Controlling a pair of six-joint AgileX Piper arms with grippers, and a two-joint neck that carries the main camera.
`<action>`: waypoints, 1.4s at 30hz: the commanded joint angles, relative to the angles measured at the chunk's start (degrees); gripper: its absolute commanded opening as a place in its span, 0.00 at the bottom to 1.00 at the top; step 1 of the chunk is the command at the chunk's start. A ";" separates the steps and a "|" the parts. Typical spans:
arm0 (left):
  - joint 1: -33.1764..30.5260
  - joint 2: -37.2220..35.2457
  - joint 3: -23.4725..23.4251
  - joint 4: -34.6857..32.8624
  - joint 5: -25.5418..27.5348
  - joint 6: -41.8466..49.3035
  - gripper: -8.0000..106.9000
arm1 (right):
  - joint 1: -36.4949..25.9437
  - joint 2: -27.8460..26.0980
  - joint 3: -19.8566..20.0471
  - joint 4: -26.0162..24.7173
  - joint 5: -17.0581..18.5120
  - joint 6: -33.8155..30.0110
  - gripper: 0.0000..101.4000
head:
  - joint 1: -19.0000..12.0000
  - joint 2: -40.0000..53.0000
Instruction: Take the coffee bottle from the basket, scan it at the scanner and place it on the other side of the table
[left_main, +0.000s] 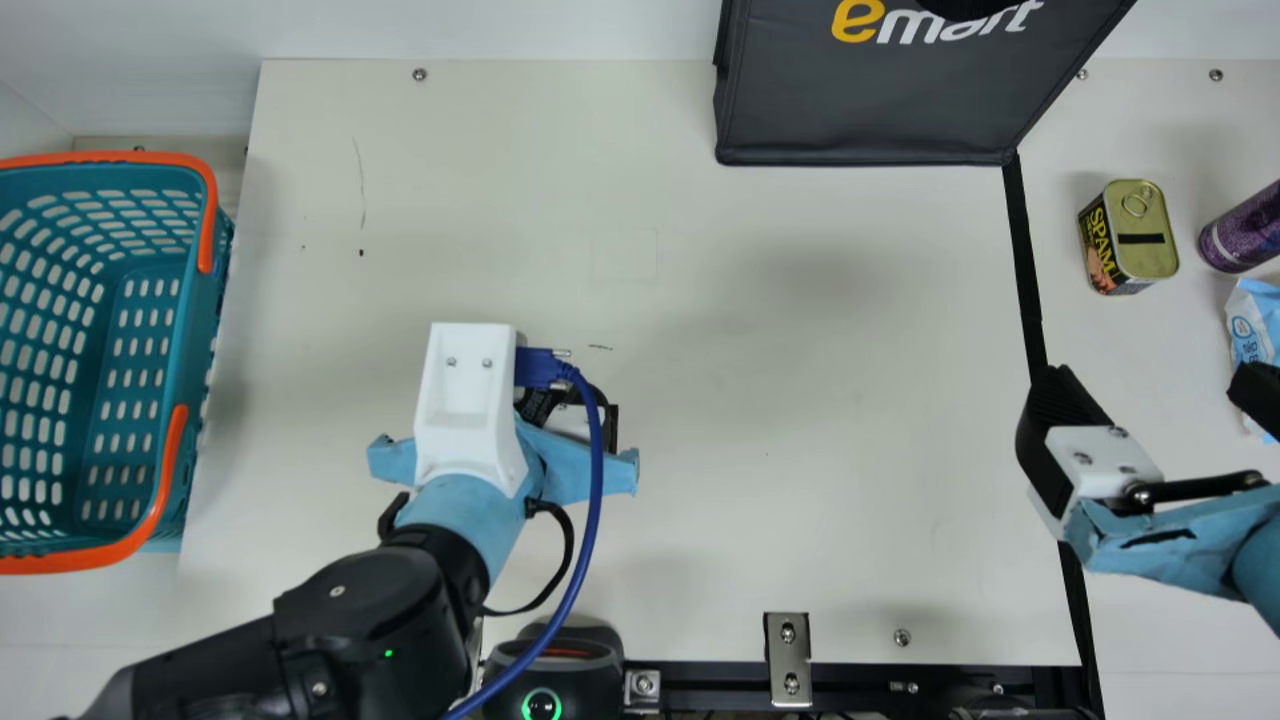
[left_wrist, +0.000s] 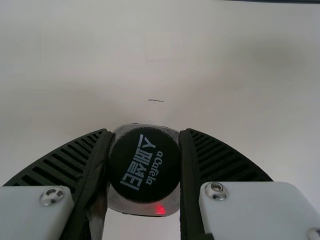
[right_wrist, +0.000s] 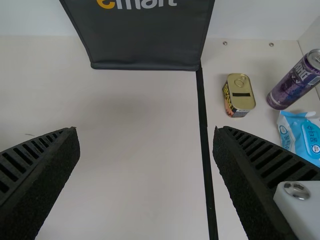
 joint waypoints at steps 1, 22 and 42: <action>0.14 0.30 0.34 0.23 -0.36 -0.10 0.03 | 0.00 0.00 0.00 0.00 0.00 0.00 0.94 | -1.66 0.09; 1.78 0.97 1.78 -1.29 -3.63 -0.04 0.64 | 0.00 0.00 0.00 0.00 0.00 0.00 0.94 | -1.66 0.09; 13.86 -11.87 5.17 -21.10 -12.09 21.27 0.85 | 0.00 0.00 0.00 0.00 0.03 0.00 0.94 | -1.66 0.09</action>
